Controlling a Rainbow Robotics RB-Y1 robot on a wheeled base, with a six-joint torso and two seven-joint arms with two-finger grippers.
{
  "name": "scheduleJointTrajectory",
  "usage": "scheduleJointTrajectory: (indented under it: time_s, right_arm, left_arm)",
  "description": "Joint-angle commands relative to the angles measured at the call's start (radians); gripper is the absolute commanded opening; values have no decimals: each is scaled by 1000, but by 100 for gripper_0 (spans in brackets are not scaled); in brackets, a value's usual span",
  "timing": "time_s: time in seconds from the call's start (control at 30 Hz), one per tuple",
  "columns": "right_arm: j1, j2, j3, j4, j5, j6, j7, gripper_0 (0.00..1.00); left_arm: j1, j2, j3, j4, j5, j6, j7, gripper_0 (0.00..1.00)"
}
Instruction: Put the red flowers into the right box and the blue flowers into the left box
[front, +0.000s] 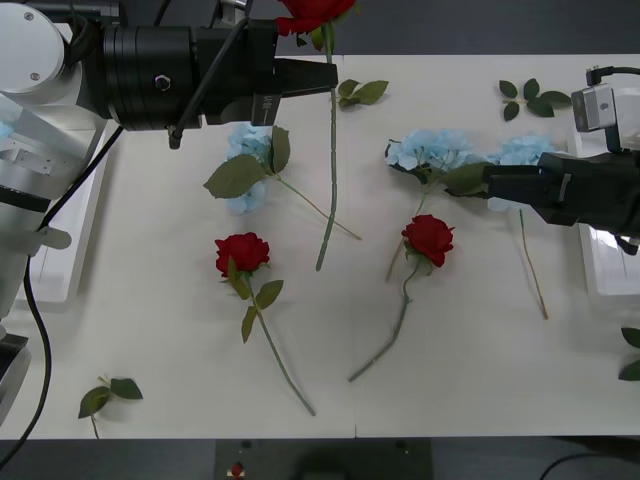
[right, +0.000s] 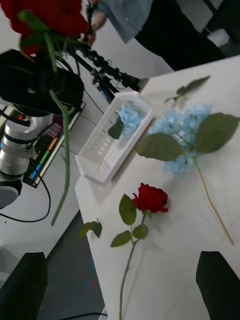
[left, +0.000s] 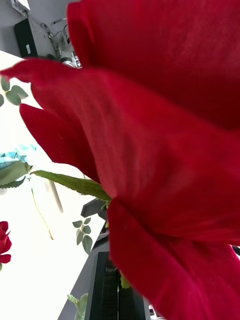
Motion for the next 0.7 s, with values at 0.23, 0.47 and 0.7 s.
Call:
scheduleJointTrajectory:
  time_s: [0.23,0.47,0.7]
  right_arm:
    - [153,247,-127,-84,-13,23,164,87]
    - [159,436,-129,-88,71,21,164,87]
    - [132,551,-130,-86,168,-5,164,87]
  left_arm:
    - [-38,-2,-4,-27,7,-11,17,0]
    - [-38,-2,-4,-27,7,-11,17,0]
    - [-38,-2,-4,-27,7,-11,17,0]
